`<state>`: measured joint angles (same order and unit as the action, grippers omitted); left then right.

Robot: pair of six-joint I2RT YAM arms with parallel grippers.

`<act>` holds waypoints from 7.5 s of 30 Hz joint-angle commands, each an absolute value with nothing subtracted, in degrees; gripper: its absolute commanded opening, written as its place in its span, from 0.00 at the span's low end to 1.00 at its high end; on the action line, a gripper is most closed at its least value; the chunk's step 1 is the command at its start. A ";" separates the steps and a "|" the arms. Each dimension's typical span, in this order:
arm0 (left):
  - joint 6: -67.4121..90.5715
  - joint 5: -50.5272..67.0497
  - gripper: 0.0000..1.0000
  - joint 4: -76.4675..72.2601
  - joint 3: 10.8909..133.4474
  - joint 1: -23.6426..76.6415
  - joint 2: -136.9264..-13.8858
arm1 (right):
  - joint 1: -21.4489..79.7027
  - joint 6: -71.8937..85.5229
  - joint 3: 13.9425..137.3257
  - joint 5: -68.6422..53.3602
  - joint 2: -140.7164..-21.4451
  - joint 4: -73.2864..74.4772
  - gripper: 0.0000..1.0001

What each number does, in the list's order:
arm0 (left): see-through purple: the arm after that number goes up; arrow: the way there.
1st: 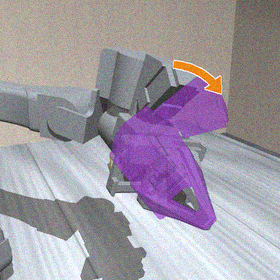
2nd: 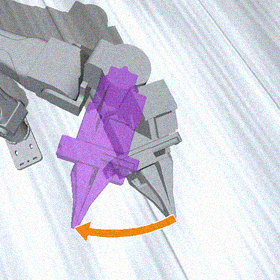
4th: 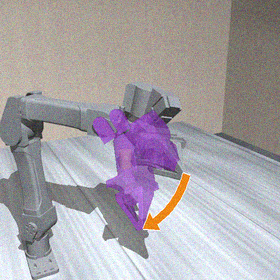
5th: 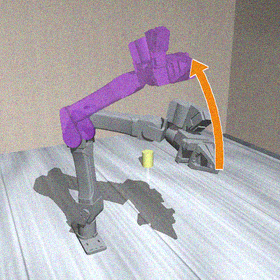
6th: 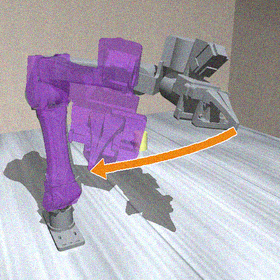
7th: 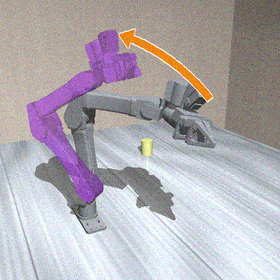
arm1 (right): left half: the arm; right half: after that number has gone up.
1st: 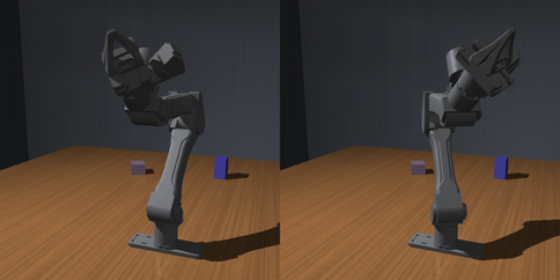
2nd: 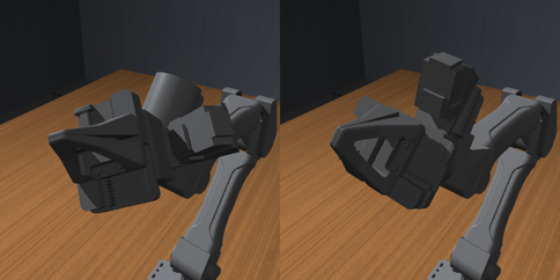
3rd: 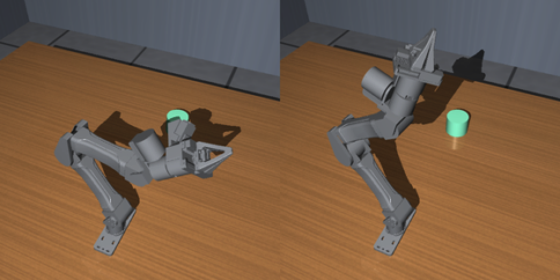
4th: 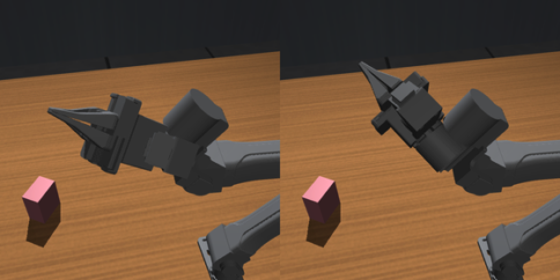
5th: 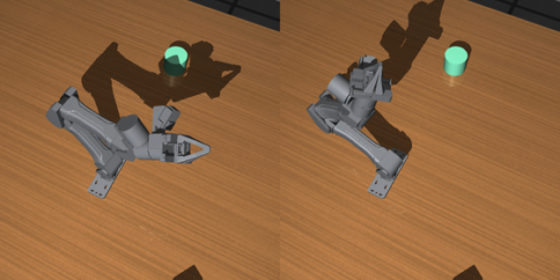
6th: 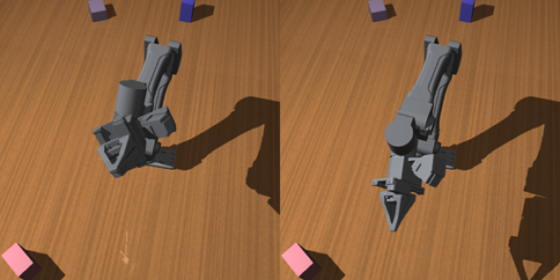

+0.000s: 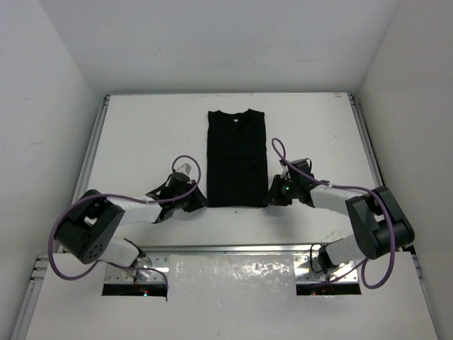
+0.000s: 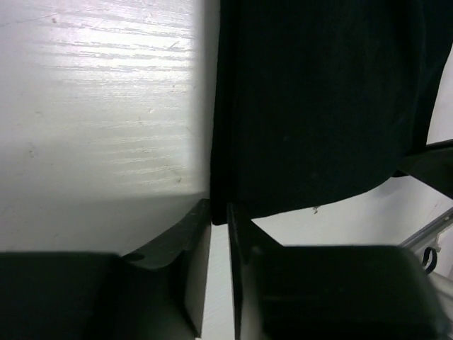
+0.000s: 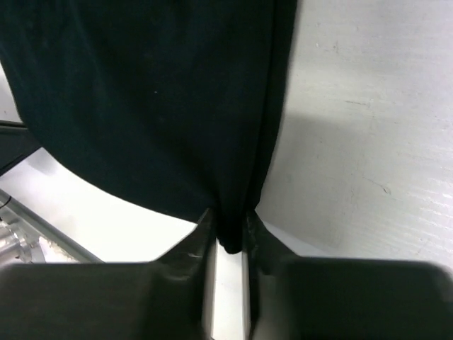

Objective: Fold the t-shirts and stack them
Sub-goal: Grab one side of the 2/3 rectangular tshirt with both arms, then fold the long partially folded tshirt into a neat square

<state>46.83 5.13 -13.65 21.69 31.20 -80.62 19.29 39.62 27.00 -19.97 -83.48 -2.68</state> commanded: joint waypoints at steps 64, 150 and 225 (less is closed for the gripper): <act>37.00 -0.26 0.00 7.21 91.83 17.58 -112.39 | 10.37 34.90 103.86 -27.32 -121.42 21.88 0.00; 46.41 -1.94 0.54 7.03 44.30 29.62 -95.71 | 19.95 65.11 29.26 -40.23 -105.44 -57.59 0.00; 38.49 -52.99 0.96 49.74 56.96 24.08 -37.02 | 23.82 21.62 52.39 14.93 -32.00 50.09 0.99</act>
